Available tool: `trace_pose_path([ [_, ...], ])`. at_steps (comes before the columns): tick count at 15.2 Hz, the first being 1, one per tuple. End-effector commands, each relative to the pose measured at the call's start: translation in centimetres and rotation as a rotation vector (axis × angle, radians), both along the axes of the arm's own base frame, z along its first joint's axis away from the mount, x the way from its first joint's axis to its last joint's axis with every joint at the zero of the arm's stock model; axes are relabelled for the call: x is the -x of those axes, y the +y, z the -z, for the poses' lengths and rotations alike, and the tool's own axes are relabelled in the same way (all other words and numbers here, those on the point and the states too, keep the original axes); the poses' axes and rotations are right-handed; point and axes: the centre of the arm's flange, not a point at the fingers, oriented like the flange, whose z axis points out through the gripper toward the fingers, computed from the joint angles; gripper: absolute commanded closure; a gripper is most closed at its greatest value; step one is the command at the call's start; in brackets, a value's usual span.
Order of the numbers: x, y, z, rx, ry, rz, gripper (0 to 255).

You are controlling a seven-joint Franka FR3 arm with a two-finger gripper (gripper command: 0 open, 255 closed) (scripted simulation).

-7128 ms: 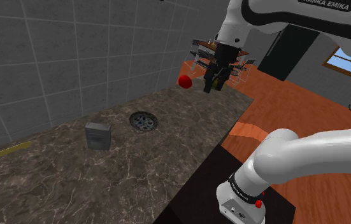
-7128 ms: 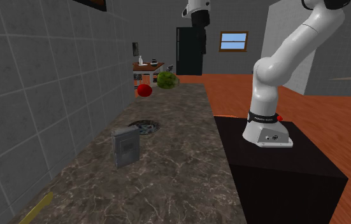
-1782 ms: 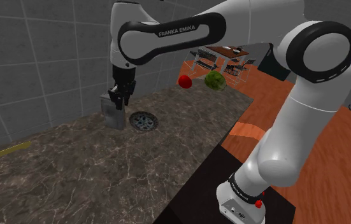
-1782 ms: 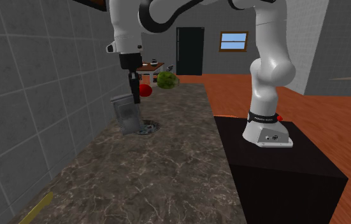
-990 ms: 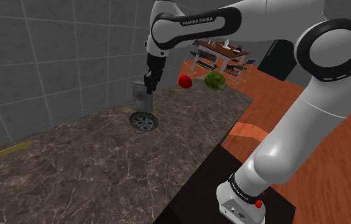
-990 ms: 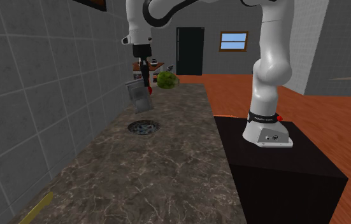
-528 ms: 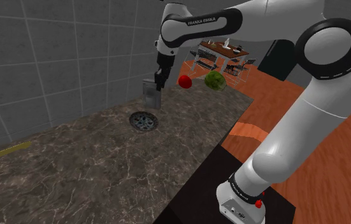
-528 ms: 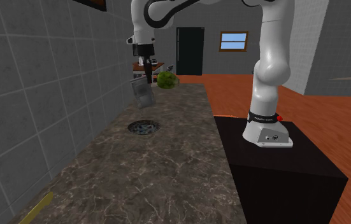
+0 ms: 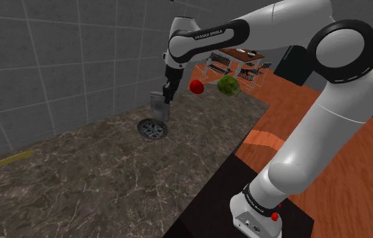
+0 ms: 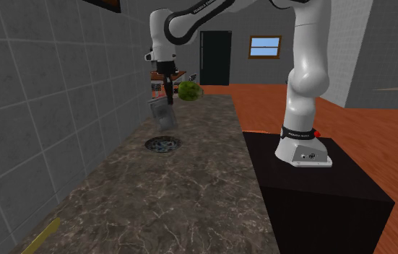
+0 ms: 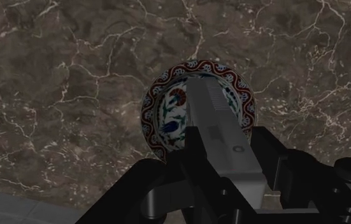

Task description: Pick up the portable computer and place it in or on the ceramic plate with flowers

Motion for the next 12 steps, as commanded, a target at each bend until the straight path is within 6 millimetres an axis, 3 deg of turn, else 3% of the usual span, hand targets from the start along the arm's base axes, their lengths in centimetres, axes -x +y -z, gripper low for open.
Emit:
trace_pose_path([
  [1, 0.0, 0.1, 1.0, 0.0, -0.001, 0.0, 255],
  [12, 0.0, 0.1, 6.8, 0.0, -0.001, 0.0, 255],
])
